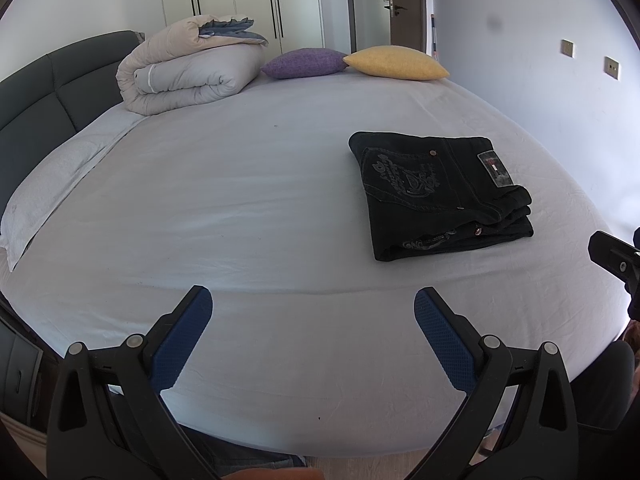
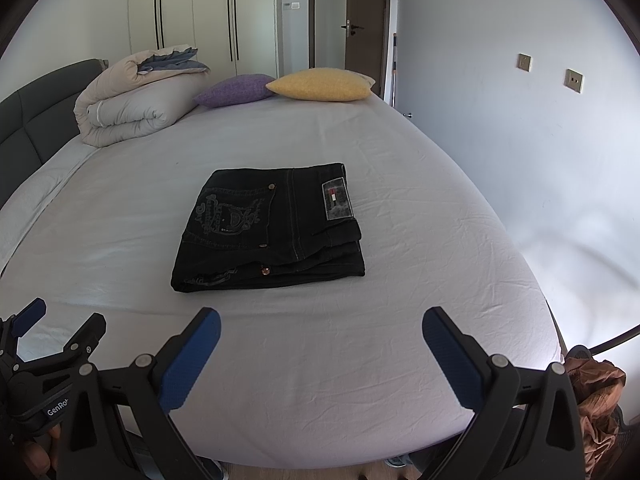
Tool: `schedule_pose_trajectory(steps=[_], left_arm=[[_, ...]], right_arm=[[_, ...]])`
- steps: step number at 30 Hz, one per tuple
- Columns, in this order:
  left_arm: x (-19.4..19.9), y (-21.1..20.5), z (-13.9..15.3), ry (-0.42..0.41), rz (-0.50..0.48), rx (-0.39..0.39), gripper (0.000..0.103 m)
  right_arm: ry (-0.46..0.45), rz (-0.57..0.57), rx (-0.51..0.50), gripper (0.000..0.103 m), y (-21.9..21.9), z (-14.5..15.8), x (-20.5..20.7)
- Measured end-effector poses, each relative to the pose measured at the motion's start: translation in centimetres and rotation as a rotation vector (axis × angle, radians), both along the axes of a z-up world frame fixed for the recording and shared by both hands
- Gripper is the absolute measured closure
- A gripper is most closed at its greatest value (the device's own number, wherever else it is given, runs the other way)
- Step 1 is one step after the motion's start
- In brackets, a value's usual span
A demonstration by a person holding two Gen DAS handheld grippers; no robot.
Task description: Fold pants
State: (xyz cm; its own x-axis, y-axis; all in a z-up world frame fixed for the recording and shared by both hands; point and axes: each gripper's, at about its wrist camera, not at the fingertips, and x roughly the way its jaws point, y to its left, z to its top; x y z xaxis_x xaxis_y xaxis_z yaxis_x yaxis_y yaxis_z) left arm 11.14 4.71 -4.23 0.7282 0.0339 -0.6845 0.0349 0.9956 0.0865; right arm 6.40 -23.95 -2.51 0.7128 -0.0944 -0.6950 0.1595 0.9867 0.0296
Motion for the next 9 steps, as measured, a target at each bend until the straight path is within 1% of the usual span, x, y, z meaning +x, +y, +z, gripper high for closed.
schedule_pose_trajectory(steps=[9], left_arm=[[-0.96, 0.14, -0.03, -0.013, -0.017, -0.007, 0.0]], right_arm=[[0.004, 0.001, 0.002, 0.0, 0.01, -0.02, -0.12]])
